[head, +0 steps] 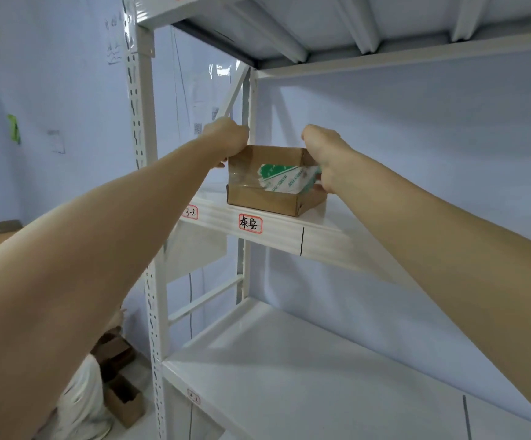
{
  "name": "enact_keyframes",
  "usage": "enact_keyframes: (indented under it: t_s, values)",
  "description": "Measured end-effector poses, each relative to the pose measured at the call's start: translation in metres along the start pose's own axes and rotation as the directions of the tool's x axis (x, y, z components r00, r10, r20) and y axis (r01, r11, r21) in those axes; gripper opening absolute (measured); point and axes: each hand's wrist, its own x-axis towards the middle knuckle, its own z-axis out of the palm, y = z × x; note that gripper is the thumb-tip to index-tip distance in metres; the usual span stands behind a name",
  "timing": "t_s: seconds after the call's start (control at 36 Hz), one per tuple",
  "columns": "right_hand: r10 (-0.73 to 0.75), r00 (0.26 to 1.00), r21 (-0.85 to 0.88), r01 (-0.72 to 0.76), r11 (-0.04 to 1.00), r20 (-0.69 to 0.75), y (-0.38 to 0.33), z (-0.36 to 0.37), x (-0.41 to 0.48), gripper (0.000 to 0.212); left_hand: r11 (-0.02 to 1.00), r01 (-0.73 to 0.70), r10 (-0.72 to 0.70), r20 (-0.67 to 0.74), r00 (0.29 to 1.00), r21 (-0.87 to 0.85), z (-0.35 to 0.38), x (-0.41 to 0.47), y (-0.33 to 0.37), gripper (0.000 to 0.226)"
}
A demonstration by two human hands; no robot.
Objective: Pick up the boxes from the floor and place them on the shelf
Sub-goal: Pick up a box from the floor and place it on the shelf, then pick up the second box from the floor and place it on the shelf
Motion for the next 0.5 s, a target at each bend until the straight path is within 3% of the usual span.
enact_keyframes:
  t_s: [0.06, 0.08, 0.11, 0.19, 0.33, 0.39, 0.5]
  values:
    - [-0.089, 0.987, 0.009, 0.091, 0.996, -0.134, 0.001, 0.003, -0.006, 0.043, 0.996, -0.057, 0.062, -0.077, 0.995, 0.063, -0.009, -0.005, -0.001, 0.033]
    - [-0.183, 0.966, 0.002, 0.187, 0.982, -0.182, 0.002, 0.005, -0.006, 0.032, 0.993, -0.083, 0.092, -0.106, 0.990, 0.088, -0.015, -0.008, -0.002, 0.027]
    - [-0.257, 0.945, -0.001, 0.263, 0.965, -0.202, 0.002, 0.008, -0.009, 0.017, 0.989, -0.105, 0.119, -0.130, 0.984, 0.108, -0.021, -0.013, -0.004, 0.023]
    - [-0.373, 0.914, 0.008, 0.379, 0.925, -0.161, 0.006, 0.022, -0.030, 0.027, 0.979, -0.124, 0.148, -0.147, 0.978, 0.160, -0.040, -0.028, -0.015, 0.029]
    - [-0.272, 0.961, 0.137, 0.265, 0.955, 0.041, 0.012, 0.062, -0.064, 0.016, 0.975, -0.086, 0.107, -0.097, 0.990, 0.204, -0.063, -0.062, -0.038, 0.026]
    - [-0.214, 0.964, 0.163, 0.188, 0.968, 0.158, 0.019, 0.076, -0.076, 0.021, 0.976, -0.054, 0.076, -0.099, 0.992, 0.212, -0.070, -0.076, -0.053, 0.029]
    - [-0.108, 0.942, 0.080, 0.087, 0.993, 0.318, 0.037, 0.100, -0.101, 0.024, 0.972, 0.025, -0.003, -0.091, 0.996, 0.234, -0.083, -0.106, -0.089, 0.030]
